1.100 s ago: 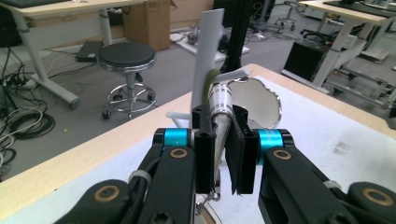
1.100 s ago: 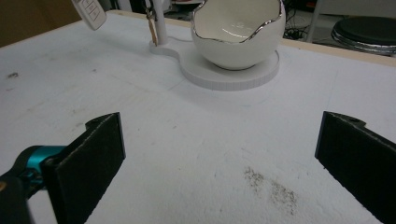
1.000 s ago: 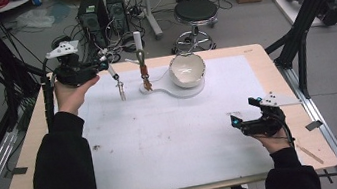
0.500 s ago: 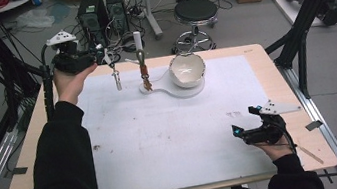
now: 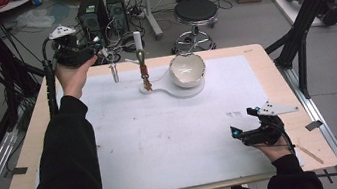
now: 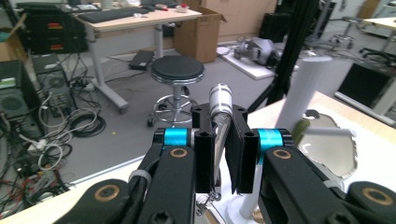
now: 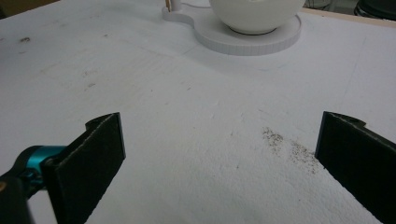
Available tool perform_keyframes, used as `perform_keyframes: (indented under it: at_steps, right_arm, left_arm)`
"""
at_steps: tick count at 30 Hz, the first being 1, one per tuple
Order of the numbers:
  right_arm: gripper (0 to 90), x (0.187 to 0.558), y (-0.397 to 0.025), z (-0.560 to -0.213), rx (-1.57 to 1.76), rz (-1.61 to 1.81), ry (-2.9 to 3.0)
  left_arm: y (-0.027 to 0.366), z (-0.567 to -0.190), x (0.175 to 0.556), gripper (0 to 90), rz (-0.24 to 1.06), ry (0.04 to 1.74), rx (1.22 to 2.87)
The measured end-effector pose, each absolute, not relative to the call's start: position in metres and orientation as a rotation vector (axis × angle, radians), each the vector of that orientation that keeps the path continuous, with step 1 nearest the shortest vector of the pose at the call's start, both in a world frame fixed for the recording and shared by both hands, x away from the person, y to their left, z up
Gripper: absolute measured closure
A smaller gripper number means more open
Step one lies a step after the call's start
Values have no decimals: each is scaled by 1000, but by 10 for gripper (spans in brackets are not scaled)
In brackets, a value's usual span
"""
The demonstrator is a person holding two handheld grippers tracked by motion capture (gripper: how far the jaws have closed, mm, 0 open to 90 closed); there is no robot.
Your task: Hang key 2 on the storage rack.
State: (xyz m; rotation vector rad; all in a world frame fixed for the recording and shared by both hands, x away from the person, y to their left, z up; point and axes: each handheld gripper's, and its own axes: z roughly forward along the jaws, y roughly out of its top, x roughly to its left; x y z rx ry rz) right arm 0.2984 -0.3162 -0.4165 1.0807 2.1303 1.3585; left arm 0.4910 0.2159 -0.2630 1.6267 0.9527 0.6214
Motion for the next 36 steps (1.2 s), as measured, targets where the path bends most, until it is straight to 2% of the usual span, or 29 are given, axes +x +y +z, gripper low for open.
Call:
perform_keyframes:
  at_steps: [19,36]
  right_arm:
    - [6,299,-316,-418,1093,1359,2125]
    - [6,299,-319,-420,1099,1365,2126]
  left_arm:
    - [171,-256,497,823,732,966,1623]
    - [147,-250,483,822,689,879,1712]
